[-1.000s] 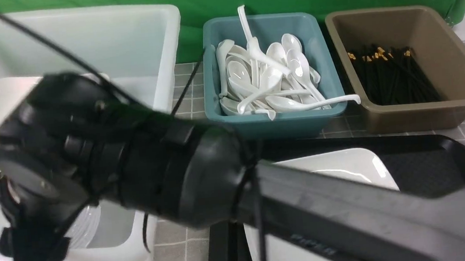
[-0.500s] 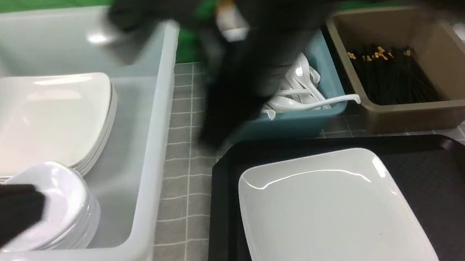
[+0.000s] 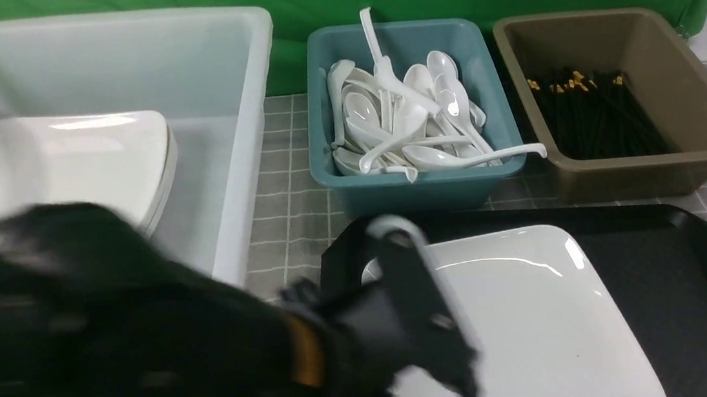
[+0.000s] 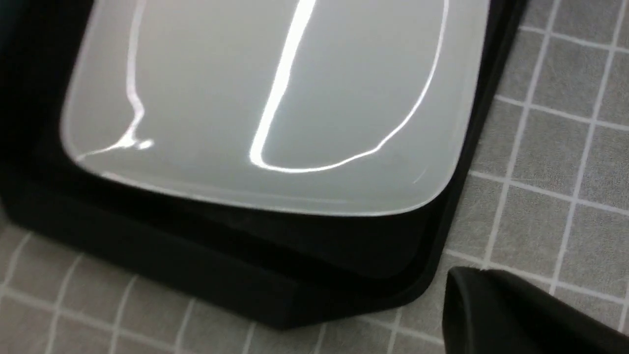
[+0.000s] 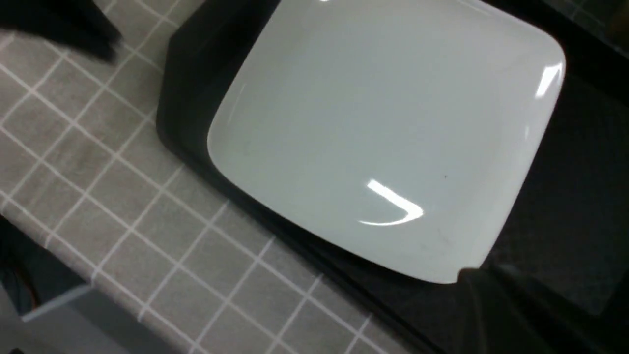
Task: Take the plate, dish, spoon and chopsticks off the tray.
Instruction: Use the left arm to grab a plate from the dinner plate
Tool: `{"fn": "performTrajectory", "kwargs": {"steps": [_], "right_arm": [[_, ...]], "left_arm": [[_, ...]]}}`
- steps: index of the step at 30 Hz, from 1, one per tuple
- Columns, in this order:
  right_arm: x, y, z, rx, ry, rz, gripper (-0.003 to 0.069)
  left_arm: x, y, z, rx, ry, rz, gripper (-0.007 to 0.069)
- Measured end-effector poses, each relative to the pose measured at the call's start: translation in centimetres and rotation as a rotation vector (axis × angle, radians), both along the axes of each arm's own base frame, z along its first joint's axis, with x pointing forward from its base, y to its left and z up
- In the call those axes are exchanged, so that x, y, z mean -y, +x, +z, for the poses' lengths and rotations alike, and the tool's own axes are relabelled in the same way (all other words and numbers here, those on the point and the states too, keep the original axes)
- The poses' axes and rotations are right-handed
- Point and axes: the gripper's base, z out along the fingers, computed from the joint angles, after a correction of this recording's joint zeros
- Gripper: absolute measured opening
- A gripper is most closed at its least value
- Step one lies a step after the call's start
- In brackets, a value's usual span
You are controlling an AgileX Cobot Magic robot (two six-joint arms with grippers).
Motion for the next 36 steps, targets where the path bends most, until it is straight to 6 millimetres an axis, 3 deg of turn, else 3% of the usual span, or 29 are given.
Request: {"fn": "performTrajectory", "kwargs": {"steps": [3,6,10,11,17,25,36], "right_arm": [[2.5,-2.0,-0.8,0.048,0.106,-0.025,0.0036],[3.7,-3.0,-0.9,0.071,0.158,-0.036,0.0037],[4.5,-3.6,-0.7,0.093,0.191,-0.036,0.0037],[4.6,-3.7,-0.7,0.098,0.197,-0.036,0.0038],[4.6,-3.7,-0.7,0.102,0.194,-0.028,0.0052],[4.6,-3.7,-0.7,0.115,0.181,-0.010,0.0060],[4.6,-3.7,-0.6,0.120,0.187,-0.008,0.0070]], "left_arm": [[3.8,0.9,-3.5,-0.026,0.102,-0.120,0.0034],[5.0,1.5,-5.2,-0.014,0.157,-0.222,0.0078],[5.5,1.8,-6.7,0.000,0.210,-0.329,0.0163],[5.6,1.9,-7.2,0.019,0.231,-0.378,0.0218],[5.6,2.4,-8.1,0.079,0.290,-0.483,0.0366],[5.5,3.4,-9.4,0.135,0.363,-0.545,0.0379],[6.2,3.8,-10.6,0.160,0.331,-0.549,0.0366]]}}
